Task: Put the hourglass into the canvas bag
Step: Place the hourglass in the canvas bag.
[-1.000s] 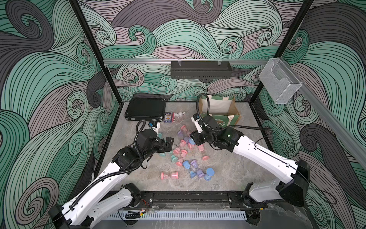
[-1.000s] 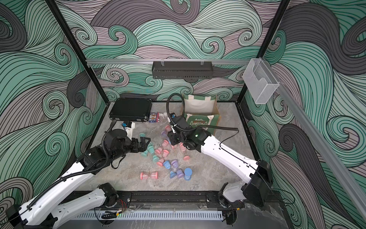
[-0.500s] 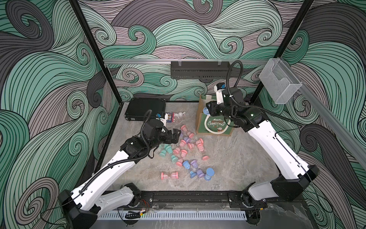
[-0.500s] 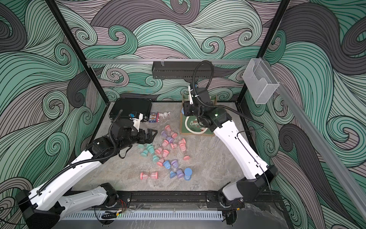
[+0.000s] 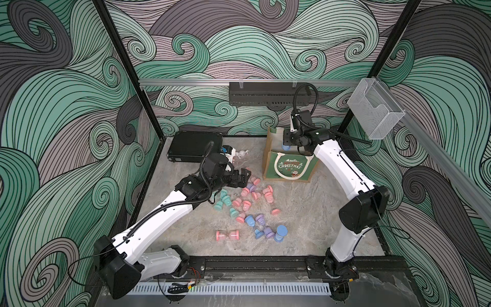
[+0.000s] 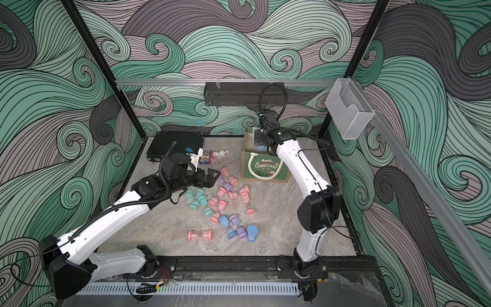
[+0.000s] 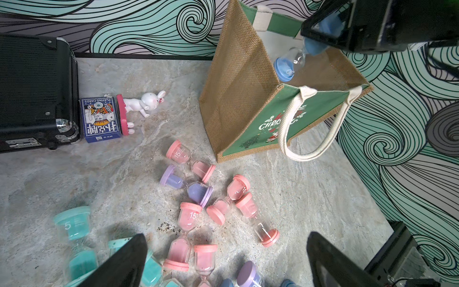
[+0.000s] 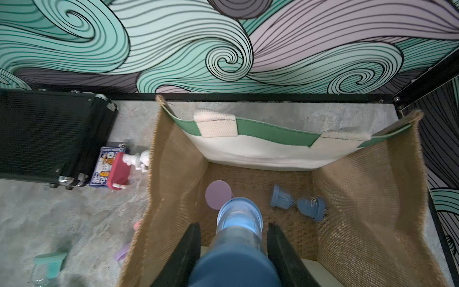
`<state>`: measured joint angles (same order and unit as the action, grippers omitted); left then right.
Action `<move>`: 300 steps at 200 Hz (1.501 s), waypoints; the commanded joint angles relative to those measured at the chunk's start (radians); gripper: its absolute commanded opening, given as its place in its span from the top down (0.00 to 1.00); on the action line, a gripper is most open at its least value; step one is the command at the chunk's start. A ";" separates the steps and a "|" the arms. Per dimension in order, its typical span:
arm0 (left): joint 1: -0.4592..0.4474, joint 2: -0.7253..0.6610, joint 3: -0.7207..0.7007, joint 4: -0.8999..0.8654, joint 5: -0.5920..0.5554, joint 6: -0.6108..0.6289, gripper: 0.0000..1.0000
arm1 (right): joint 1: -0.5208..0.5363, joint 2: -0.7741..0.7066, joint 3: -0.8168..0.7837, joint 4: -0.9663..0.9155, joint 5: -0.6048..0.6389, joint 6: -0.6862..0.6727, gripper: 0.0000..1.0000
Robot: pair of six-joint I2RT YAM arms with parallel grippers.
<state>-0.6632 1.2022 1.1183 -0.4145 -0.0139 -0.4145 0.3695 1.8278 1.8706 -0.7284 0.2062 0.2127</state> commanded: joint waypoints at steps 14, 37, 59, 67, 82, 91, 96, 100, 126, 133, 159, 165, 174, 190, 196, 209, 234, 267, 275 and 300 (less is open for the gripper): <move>0.007 0.036 0.056 0.054 0.019 0.025 0.01 | -0.020 0.061 0.029 0.031 -0.022 -0.008 0.78; 0.007 0.051 0.058 0.067 0.021 0.025 0.02 | -0.035 0.091 -0.001 0.060 -0.039 -0.003 0.79; 0.007 0.065 0.058 0.076 0.025 0.017 0.01 | -0.054 0.102 -0.048 0.104 -0.073 0.015 0.78; 0.007 0.072 0.061 0.073 0.030 0.017 0.01 | -0.059 0.106 -0.063 0.117 -0.077 0.021 0.78; 0.007 0.078 0.064 0.071 0.034 0.011 0.01 | -0.063 0.115 -0.080 0.125 -0.079 0.022 0.77; 0.007 0.078 0.064 0.076 0.034 0.008 0.01 | -0.062 0.121 -0.093 0.137 -0.079 0.021 0.77; 0.007 0.080 0.063 0.078 0.035 0.007 0.01 | -0.062 0.123 -0.097 0.140 -0.080 0.019 0.76; 0.007 0.080 0.063 0.080 0.036 0.006 0.02 | -0.063 0.125 -0.103 0.145 -0.080 0.018 0.76; 0.007 0.085 0.064 0.082 0.035 0.003 0.01 | -0.066 0.137 -0.131 0.178 -0.077 0.014 0.74; 0.007 0.084 0.064 0.083 0.036 0.002 0.01 | -0.066 0.143 -0.130 0.179 -0.078 0.012 0.73; 0.007 0.085 0.067 0.081 0.041 -0.003 0.01 | -0.066 0.155 -0.135 0.186 -0.075 0.011 0.70; 0.007 0.083 0.069 0.080 0.043 -0.003 0.01 | -0.066 0.158 -0.137 0.187 -0.077 0.015 0.69; 0.007 0.082 0.069 0.083 0.044 -0.006 0.01 | -0.066 0.162 -0.138 0.188 -0.079 0.014 0.67; 0.007 0.079 0.069 0.083 0.048 -0.010 0.01 | -0.066 0.163 -0.137 0.188 -0.075 0.010 0.64; 0.007 0.078 0.069 0.082 0.049 -0.010 0.01 | -0.066 0.159 -0.137 0.188 -0.072 0.007 0.61; 0.007 0.076 0.069 0.081 0.045 -0.009 0.01 | -0.066 0.147 -0.139 0.187 -0.068 0.002 0.55; 0.007 0.073 0.073 0.082 0.045 -0.008 0.02 | -0.066 0.106 -0.143 0.191 -0.071 -0.001 0.44; 0.007 0.071 0.078 0.080 0.038 -0.013 0.01 | -0.066 0.050 -0.132 0.184 -0.097 0.001 0.35; 0.007 0.069 0.080 0.079 0.040 -0.015 0.01 | -0.066 0.036 -0.131 0.180 -0.104 0.002 0.33; 0.007 0.061 0.088 0.065 0.042 -0.024 0.01 | -0.065 -0.019 -0.132 0.157 -0.130 0.012 0.27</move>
<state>-0.6632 1.2812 1.1515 -0.3447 0.0193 -0.4206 0.3042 1.8866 1.7359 -0.5575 0.1093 0.2173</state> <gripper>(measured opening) 0.986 0.716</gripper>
